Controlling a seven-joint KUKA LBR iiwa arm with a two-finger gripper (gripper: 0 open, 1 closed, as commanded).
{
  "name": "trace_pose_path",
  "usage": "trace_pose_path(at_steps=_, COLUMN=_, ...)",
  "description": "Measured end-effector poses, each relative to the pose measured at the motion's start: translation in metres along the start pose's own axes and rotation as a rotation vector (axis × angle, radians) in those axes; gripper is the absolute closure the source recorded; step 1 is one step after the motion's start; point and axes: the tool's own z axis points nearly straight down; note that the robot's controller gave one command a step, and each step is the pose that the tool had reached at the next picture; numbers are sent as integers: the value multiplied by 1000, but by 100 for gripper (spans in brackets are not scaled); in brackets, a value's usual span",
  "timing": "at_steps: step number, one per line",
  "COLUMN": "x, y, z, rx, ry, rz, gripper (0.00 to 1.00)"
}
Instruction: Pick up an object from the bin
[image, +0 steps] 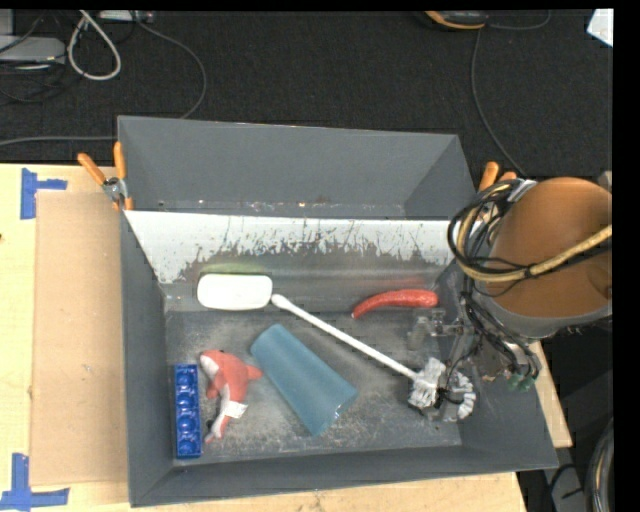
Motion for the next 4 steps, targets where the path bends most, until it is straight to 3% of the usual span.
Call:
trace_pose_path(at_steps=2, x=-1, y=-1, z=8, rx=1, ry=-5, rz=-30, gripper=0)
trace_pose_path(at_steps=3, x=-14, y=-31, z=1, rx=2, ry=-4, rz=-176, gripper=0)
trace_pose_path(at_steps=4, x=-6, y=-19, z=77, rx=-5, ry=10, rz=-225, gripper=0)
